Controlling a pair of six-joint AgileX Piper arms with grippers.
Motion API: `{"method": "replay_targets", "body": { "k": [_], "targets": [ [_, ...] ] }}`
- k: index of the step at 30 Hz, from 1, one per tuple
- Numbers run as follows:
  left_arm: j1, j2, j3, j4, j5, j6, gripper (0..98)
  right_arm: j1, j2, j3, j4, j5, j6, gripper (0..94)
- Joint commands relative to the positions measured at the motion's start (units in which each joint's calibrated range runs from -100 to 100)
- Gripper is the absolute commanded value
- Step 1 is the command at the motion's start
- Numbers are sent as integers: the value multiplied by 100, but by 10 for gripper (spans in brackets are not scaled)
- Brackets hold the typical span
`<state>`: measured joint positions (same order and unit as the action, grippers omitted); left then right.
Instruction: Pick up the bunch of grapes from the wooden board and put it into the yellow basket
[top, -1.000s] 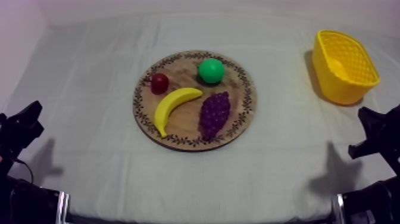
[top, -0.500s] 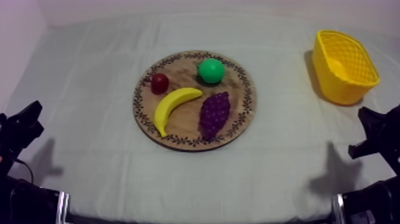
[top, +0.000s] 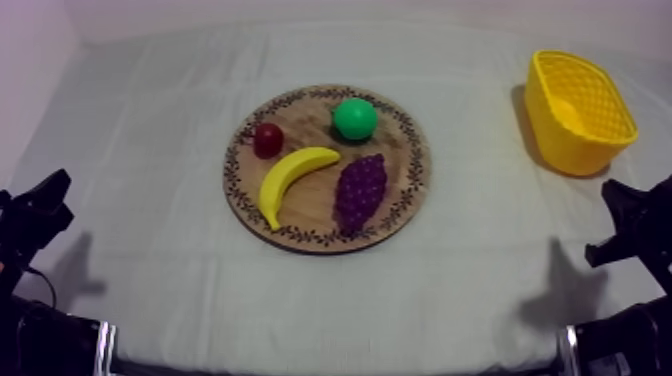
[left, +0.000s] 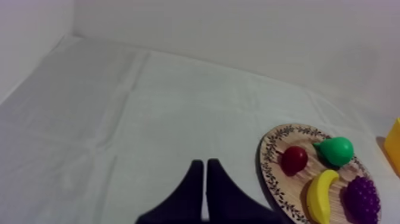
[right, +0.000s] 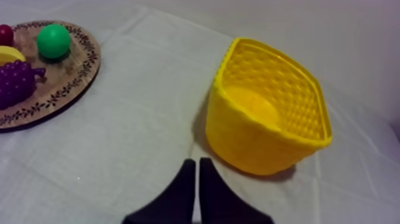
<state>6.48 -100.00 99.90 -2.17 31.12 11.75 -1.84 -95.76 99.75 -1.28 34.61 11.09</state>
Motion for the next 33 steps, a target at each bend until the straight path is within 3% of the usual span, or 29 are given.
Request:
{"method": "replay_targets", "body": {
  "k": [1, 8, 18, 27, 33],
  "targets": [
    [-1, 0, -1, 0, 0, 0, 1, 0, 0, 2, 3, -2, -12, 6],
    [-1, 0, -1, 0, 0, 0, 1, -34, 0, -12, -6, 33, -19, 6],
    [-1, 0, -1, 0, 0, 0, 1, -387, 388, -422, -72, 104, 293, 6],
    [-1, 0, -1, 0, 0, 0, 1, -1172, 2329, -2477, 131, 137, 328, 6],
    [-1, 0, -1, 0, 0, 0, 1, -1559, 3863, -4420, 25, 671, 425, 6]
  ]
}}
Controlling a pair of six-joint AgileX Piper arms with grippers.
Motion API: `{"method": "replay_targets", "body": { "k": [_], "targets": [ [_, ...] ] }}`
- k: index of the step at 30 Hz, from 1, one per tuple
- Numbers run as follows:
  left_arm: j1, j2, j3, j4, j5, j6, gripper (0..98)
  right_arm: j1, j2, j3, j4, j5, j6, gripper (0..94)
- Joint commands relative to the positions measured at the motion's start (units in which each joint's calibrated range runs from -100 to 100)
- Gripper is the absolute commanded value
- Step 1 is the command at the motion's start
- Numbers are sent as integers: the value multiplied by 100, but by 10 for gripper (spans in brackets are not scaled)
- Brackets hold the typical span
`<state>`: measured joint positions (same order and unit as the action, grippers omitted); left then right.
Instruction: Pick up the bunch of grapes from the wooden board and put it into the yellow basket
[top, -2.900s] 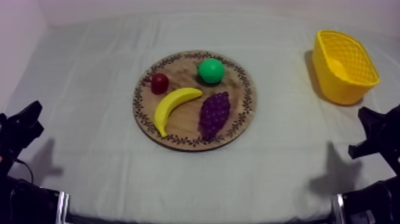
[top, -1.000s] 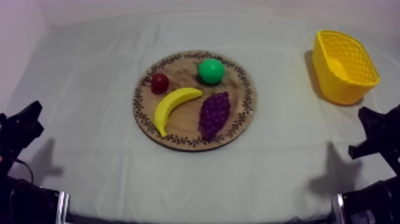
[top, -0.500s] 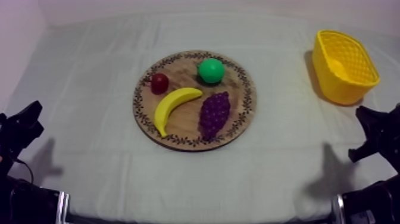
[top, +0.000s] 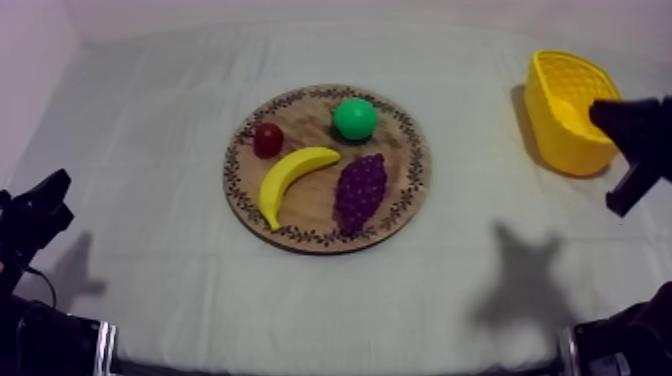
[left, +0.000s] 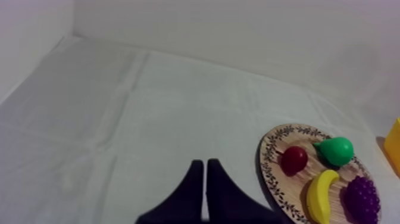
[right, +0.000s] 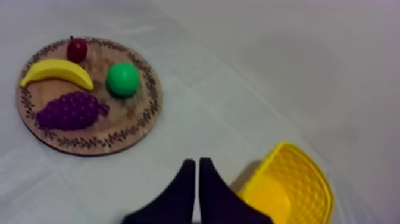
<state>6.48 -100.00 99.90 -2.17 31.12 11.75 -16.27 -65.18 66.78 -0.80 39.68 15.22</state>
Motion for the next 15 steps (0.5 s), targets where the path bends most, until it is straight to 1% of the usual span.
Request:
{"method": "replay_targets", "body": {
  "k": [1, 4, 7, 15],
  "targets": [
    [-1, 0, -1, 0, 0, 0, 1, -184, 1045, -1458, -41, 308, 5, 6],
    [-1, 0, -1, 0, 0, 0, 1, -421, 1738, -2484, -19, 809, -175, 6],
    [-1, 0, -1, 0, 0, 0, 1, -642, 2425, -3577, 34, 1415, -526, 6],
    [-1, 0, -1, 0, 0, 0, 1, -1242, 4184, -6382, 338, 3592, -1663, 4]
  ]
}}
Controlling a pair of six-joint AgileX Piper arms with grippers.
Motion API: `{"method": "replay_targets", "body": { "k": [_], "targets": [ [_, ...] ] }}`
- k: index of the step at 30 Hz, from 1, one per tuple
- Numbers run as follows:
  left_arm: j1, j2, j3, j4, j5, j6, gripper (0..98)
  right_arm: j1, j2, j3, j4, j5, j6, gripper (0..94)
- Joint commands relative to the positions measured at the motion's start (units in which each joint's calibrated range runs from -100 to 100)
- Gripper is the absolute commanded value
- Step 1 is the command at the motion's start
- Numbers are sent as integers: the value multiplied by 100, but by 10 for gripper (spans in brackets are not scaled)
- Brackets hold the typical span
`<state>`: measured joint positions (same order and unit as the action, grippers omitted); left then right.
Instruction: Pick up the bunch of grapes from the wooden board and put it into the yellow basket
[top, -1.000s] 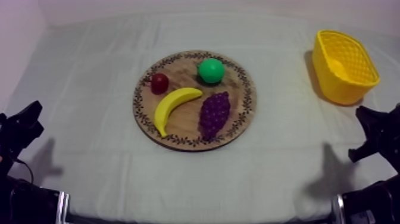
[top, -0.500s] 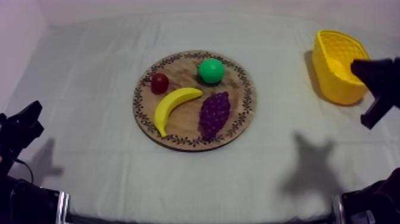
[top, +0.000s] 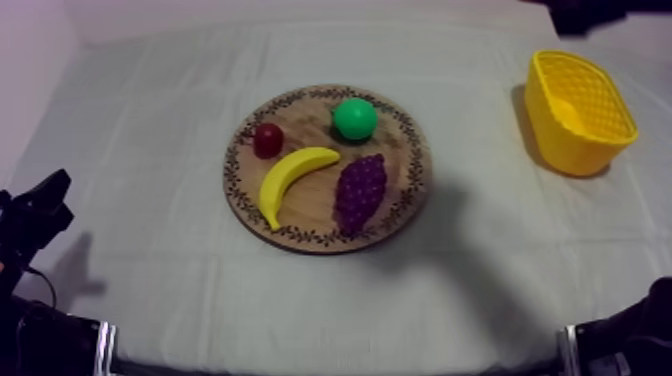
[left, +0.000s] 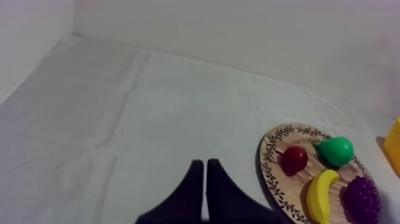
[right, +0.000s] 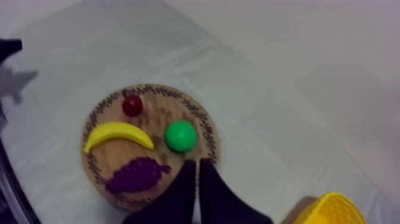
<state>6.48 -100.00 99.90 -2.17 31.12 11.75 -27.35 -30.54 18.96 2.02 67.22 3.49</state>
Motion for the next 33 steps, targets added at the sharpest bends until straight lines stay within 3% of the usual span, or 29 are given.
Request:
{"method": "replay_targets", "body": {
  "k": [1, 6, 11, 22, 33],
  "targets": [
    [-1, 0, -1, 0, 0, 0, 1, -203, 908, -1864, 105, 1113, -598, 4],
    [-1, 0, -1, 0, 0, 0, 1, -481, 1719, -2855, 332, 2228, -1038, 3],
    [-1, 0, -1, 0, 0, 0, 1, -661, 2336, -3541, 542, 2933, -1505, 2],
    [-1, 0, -1, 0, 0, 0, 1, -845, 3306, -3744, 874, 3161, -2363, 2],
    [-1, 0, -1, 0, 0, 0, 1, -849, 4198, -3374, 779, 3192, -2723, 2]
  ]
}}
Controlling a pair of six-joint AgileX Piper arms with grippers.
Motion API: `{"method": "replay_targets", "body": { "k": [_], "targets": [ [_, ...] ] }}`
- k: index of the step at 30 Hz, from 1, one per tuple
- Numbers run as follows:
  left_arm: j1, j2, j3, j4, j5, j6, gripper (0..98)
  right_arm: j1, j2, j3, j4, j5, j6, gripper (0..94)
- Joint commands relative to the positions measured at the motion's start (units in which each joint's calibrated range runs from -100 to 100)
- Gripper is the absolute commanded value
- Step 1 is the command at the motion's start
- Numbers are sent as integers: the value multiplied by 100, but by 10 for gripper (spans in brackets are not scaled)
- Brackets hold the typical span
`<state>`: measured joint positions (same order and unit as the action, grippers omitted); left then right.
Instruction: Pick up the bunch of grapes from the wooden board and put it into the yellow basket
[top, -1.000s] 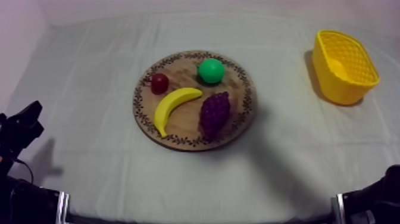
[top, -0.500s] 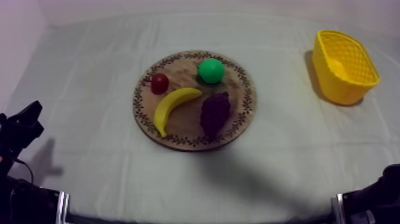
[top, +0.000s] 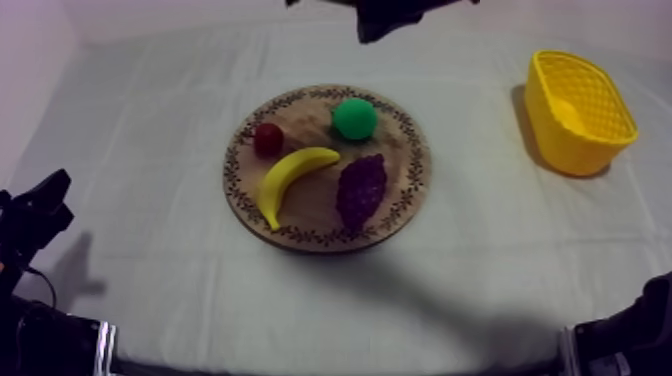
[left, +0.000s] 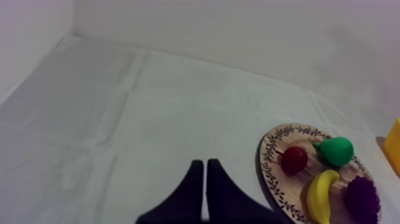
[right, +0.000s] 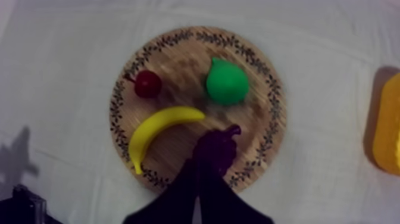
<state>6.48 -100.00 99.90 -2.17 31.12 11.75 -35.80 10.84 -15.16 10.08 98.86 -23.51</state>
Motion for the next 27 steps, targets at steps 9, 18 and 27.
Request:
{"method": "replay_targets", "body": {
  "k": [9, 18, 27],
  "targets": [
    [-1, 0, -1, 0, 0, 0, 1, -46, 387, 468, -210, 40, -155, 2],
    [-1, 0, -1, 0, 0, 0, 1, 5, 417, 474, -396, 34, -101, 353],
    [-1, 0, -1, 0, 0, 0, 1, 107, 485, 505, -549, 20, -66, 889]
  ]
}}
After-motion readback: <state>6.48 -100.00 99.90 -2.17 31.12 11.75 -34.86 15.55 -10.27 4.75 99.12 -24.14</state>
